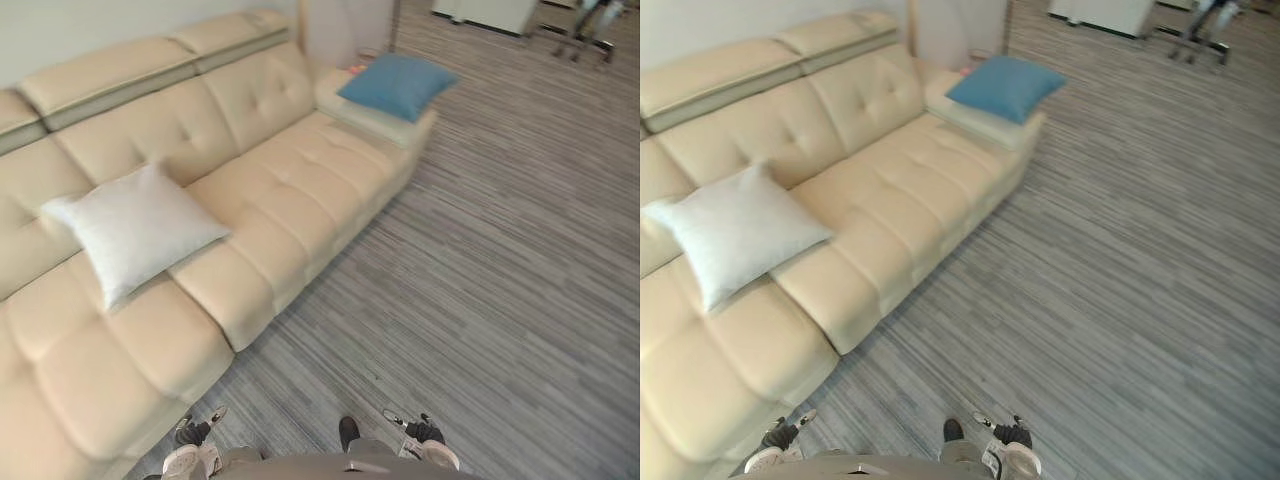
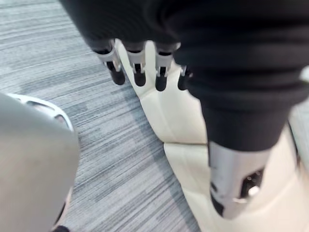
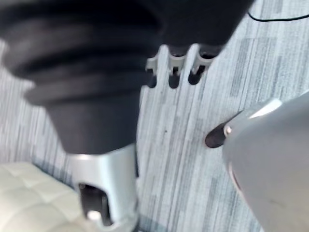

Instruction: Pick up cushions and gather them together orderly.

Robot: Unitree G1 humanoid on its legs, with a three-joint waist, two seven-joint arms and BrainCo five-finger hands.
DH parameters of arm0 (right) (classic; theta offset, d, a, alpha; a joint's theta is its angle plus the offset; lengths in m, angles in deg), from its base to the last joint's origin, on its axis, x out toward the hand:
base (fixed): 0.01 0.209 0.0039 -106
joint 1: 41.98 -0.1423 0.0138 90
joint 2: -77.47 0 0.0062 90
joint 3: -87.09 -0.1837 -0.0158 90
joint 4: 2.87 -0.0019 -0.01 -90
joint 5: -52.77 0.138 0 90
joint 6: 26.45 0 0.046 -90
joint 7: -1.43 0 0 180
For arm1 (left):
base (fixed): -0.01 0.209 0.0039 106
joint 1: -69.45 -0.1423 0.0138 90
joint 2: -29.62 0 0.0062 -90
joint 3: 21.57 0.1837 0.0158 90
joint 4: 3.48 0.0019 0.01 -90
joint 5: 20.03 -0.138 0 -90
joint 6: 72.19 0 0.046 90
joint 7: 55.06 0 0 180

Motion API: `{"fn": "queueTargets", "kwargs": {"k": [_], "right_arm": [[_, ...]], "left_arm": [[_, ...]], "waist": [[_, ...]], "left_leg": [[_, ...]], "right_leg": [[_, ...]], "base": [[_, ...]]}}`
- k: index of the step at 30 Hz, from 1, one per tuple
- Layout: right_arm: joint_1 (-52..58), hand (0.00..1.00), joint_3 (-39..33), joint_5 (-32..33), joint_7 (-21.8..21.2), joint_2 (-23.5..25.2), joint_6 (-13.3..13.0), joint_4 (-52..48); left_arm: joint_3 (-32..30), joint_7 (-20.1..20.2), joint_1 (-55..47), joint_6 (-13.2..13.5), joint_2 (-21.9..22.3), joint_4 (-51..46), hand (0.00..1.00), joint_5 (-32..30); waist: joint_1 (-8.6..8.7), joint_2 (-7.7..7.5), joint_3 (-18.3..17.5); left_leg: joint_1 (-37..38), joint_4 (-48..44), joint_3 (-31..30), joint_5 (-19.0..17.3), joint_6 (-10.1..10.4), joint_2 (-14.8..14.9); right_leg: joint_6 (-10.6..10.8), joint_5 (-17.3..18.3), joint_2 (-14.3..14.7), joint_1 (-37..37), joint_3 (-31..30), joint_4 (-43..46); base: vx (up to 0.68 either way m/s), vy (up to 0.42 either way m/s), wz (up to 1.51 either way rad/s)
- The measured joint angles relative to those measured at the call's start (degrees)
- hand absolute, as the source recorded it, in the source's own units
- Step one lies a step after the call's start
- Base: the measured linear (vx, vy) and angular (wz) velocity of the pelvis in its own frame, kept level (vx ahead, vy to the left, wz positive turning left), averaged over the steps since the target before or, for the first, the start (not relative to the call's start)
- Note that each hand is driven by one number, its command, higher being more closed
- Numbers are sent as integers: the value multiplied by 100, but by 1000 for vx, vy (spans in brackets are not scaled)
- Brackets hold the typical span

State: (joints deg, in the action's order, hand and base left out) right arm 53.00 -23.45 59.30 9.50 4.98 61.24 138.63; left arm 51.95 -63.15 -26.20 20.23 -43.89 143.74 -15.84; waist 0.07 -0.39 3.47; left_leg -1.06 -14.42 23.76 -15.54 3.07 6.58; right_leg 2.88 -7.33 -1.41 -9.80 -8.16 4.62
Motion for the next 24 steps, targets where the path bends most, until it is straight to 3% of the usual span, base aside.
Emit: {"fn": "queueTargets", "kwargs": {"k": [1,2,3,4,7,8,9,10,13,14,15,16,17,18,19,21,24], "right_arm": [[-76,0,12,-20,-6,-1,-4,11],[-81,0,-1,-20,-6,11,-1,35],[-79,0,-47,-21,-9,-30,1,72],[-46,0,-59,-24,-9,-132,-4,118],[-70,0,-100,-25,-37,-260,5,179],[-70,0,-175,-39,-46,-309,12,194],[-96,0,-220,-78,-49,-313,16,272],[-158,0,-219,-141,-52,-321,35,369],[-227,0,-223,-152,-55,-336,34,375],[-257,0,-220,-150,-57,-341,34,431],[-251,0,-220,-147,-56,-330,34,457],[-229,0,-174,-146,-56,-313,34,510],[-226,0,-128,-118,-55,-310,37,540],[-272,0,-1,-128,-49,-379,36,525],[-356,0,15,-155,-50,-477,61,566],[-473,0,11,-193,-46,-489,139,586],[-490,0,17,-241,-49,-438,157,597]], "left_arm": [[98,20,36,-2,-3,14,0,-32],[147,24,43,-7,-40,16,0,-108],[217,27,64,-11,-21,20,0,-117],[349,96,63,-12,2,21,0,-222],[571,173,117,-10,3,27,0,-236],[674,236,167,-11,11,24,0,-252],[735,237,188,-12,-24,21,0,-282],[796,240,198,-16,-56,28,0,-332],[840,249,221,-20,-60,30,0,-332],[887,267,274,-31,-85,31,0,-330],[885,272,286,-32,-94,30,0,-331],[875,285,309,-34,-107,24,0,-330],[863,321,285,-35,-73,-17,0,-319],[866,337,252,-22,-54,-42,0,-317],[862,345,257,-24,7,-55,0,-312],[870,344,248,-19,7,-164,0,-297],[831,335,181,17,-10,-329,0,-196]], "waist": [[-8,75,42],[11,16,46],[20,11,51],[85,173,139],[150,310,151],[153,397,165],[135,376,175],[107,353,184],[118,370,176],[143,299,221],[145,256,240],[124,173,300],[99,204,321],[23,272,377],[-58,389,385],[-189,448,481],[-348,434,493]], "left_leg": [[111,174,407,185,-115,124],[200,225,690,269,-114,108],[345,247,843,302,-74,117],[622,280,994,369,10,167],[915,623,1130,420,135,160],[1038,797,1232,452,216,202],[1088,804,1250,438,263,242],[1140,877,1201,439,259,311],[1263,928,1098,515,290,334],[1203,379,1088,513,458,477],[1098,-60,1089,459,536,583],[848,-1110,1012,447,526,837],[528,-2153,725,632,240,1081],[128,-3060,253,562,43,1189],[-352,-3598,-250,152,94,1035],[-825,-3552,-540,-190,-41,751],[-1451,-2209,-832,-206,-89,385]], "right_leg": [[-297,-181,24,-38,858,-249],[-604,104,-84,-16,1881,-255],[-597,164,-159,58,2359,-252],[-574,204,-192,214,2941,-167],[-621,499,-52,203,3175,-117],[-604,771,-133,188,3726,102],[-596,751,-102,186,3779,154],[-605,670,103,202,3451,60],[-620,680,302,200,3178,-43],[-612,772,381,200,3015,19],[-610,801,402,228,2958,28],[-627,831,378,366,2764,5],[-679,844,447,518,2533,-3],[-822,911,525,608,2224,6],[-829,932,576,622,1850,35],[-818,940,537,802,1376,-41],[-540,1121,227,942,927,-54]], "base": [[114,-111,-130],[143,-150,-135],[134,-142,-115],[115,-117,-91],[98,-128,-75],[107,-112,-79],[131,-133,-107],[113,-117,-90],[110,-43,-79],[128,-24,-58],[128,-18,-72],[117,-22,-72],[135,8,-108],[215,112,-143],[178,164,-146],[195,210,-138],[179,219,-100]]}}
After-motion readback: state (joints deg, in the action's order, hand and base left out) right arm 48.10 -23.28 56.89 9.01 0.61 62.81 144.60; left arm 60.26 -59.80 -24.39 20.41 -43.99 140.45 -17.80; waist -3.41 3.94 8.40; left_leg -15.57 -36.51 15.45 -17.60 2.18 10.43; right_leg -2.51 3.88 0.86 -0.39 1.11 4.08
